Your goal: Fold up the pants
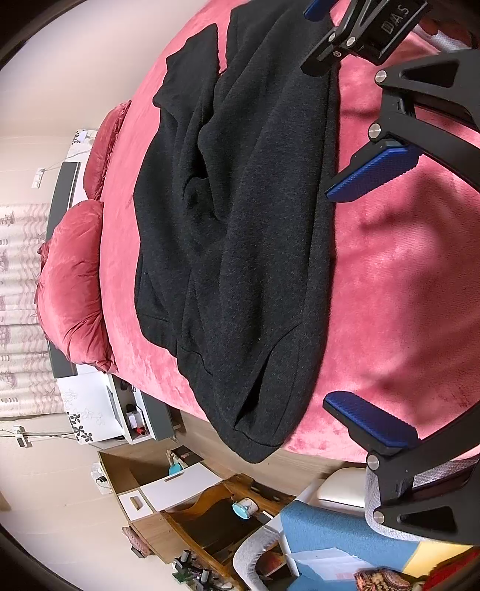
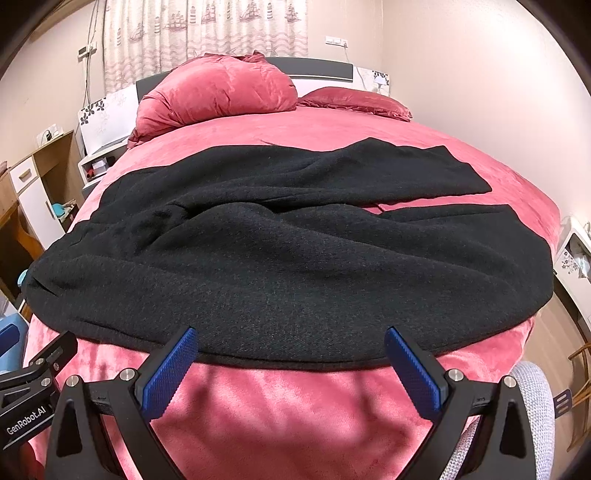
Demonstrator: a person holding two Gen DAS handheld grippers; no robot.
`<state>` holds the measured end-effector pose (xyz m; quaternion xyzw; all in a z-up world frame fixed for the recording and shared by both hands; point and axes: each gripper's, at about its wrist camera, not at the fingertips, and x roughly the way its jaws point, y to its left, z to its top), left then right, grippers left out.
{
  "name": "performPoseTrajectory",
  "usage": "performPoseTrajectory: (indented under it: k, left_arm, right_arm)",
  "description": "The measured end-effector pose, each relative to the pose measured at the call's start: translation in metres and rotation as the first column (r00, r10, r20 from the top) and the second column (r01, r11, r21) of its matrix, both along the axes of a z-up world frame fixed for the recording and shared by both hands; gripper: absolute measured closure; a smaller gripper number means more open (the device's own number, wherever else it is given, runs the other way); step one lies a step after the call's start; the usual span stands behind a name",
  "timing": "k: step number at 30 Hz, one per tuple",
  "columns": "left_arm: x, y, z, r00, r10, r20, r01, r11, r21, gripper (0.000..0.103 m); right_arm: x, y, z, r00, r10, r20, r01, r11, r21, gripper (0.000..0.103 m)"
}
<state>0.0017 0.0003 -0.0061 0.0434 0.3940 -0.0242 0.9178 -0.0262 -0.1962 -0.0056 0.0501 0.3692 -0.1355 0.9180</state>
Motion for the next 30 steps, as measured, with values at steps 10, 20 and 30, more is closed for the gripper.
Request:
performPoseTrajectory:
  k: [10,20,30]
  left_arm:
    - [0.0022,0.0028,-0.0020,1.000,0.008,-0.010,-0.009,1.000,-0.005,0.000]
    - [0.0042,0.0048,-0.0038,1.000,0.010,-0.022,-0.010,1.000,-0.007,0.000]
    - [0.0036,0.0045,-0.0045,1.000,0.010,-0.025,-0.010,1.000,-0.003,0.000]
  right_arm:
    - [0.0001,-0.0015,-0.0016,1.000,-0.008,-0.008,0.008,1.000,0.005,0.000]
    - [-0.0006,-0.0021,-0.0020,1.000,-0.013,-0.010,0.013,1.000,0.007,0.000]
    - [0.0001,-0.0040,-0.0018,1.000,-0.010,-0.012,0.010,1.000,0.016,0.000]
